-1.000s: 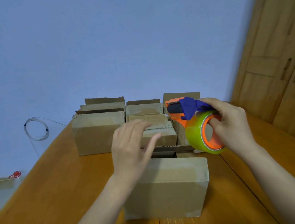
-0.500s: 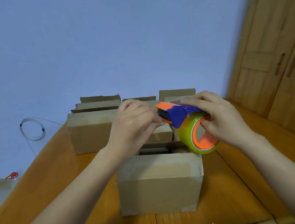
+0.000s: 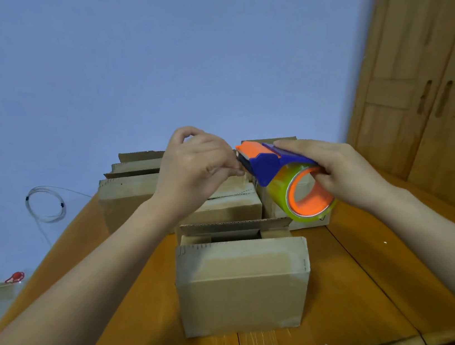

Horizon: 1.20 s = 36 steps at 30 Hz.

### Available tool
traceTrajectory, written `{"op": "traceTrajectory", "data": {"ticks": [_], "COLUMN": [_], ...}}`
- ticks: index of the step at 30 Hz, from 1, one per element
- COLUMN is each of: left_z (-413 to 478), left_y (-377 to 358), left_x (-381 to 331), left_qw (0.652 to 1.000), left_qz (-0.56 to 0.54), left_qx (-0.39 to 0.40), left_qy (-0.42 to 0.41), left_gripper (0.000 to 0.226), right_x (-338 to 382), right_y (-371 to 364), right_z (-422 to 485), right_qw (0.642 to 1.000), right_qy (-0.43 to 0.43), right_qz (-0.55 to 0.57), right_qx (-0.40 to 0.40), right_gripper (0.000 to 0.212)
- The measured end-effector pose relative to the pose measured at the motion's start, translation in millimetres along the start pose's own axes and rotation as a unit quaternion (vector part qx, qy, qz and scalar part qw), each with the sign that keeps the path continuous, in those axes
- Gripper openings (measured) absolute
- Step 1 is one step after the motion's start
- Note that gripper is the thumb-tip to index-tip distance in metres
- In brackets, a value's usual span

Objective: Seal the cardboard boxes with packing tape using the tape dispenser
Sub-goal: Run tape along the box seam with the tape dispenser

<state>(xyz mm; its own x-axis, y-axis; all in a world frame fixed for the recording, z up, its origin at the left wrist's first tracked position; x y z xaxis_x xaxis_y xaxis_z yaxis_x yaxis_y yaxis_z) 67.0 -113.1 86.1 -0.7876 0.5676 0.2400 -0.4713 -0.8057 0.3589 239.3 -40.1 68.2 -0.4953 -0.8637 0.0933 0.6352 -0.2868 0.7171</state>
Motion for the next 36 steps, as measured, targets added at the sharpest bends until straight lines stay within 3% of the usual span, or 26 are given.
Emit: {"op": "traceTrajectory", "data": {"ticks": [5, 8, 11, 14, 18, 23, 26, 30, 33, 36], "left_z": [-17.9, -49.6, -86.5, -93.1, -87.1, -86.0, -88.9, -99.8, -101.2, -103.0], "left_y": [-0.9, 32.1, 45.0, 38.4, 47.3, 54.4, 58.6, 66.5, 62.7, 55.0], "left_x": [4.6, 47.5, 58.2, 55.2, 55.2, 45.4, 48.6, 56.3, 48.8, 44.0], "left_qw": [1.000, 0.994, 0.992, 0.988, 0.992, 0.991, 0.981, 0.914, 0.895, 0.879], "left_qz": [-0.013, -0.012, -0.020, -0.066, -0.047, -0.042, 0.006, 0.051, 0.037, -0.014], "left_qx": [-0.003, -0.019, 0.007, 0.010, -0.006, -0.028, -0.027, -0.035, -0.040, -0.055], "left_qy": [0.012, 0.110, 0.123, 0.136, 0.120, 0.125, 0.192, 0.401, 0.443, 0.473], "left_gripper": [0.016, 0.023, 0.025, 0.017, 0.018, 0.028, 0.039, 0.047, 0.044, 0.047], "right_x": [-7.4, -49.5, -81.4, -78.4, -80.1, -76.5, -74.9, -78.6, -81.1, -79.6], "right_y": [-10.3, 10.7, 24.2, 17.4, 25.3, 34.4, 34.9, 30.6, 26.4, 22.4], "right_z": [-9.7, -39.4, -72.7, -77.9, -81.4, -79.8, -78.0, -79.2, -79.6, -79.9], "right_qw": [0.998, 0.996, 0.986, 0.985, 0.990, 0.989, 0.989, 0.987, 0.985, 0.984], "right_qy": [0.011, -0.031, -0.062, -0.046, -0.055, -0.072, -0.075, -0.089, -0.100, -0.106], "right_qz": [-0.026, -0.081, -0.150, -0.168, -0.128, -0.120, -0.119, -0.115, -0.114, -0.111], "right_qx": [0.047, 0.035, 0.027, 0.021, -0.019, -0.046, -0.054, -0.071, -0.083, -0.086], "right_gripper": [0.062, 0.070, 0.088, 0.079, 0.064, 0.067, 0.065, 0.075, 0.084, 0.079]}}
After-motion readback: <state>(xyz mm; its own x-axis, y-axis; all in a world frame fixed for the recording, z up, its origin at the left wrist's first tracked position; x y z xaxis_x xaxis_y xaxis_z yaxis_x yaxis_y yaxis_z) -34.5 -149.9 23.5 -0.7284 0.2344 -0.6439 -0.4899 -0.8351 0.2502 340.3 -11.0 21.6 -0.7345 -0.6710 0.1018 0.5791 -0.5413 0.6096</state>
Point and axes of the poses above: each hand's wrist, its own z-axis towards the middle knuckle, its own y-axis out of the back of the hand, x = y × z, the point moved 9 cm from there along z, towards the middle knuckle, and after that the axes turned 3 degrees about -x, right-handed, at the moved point
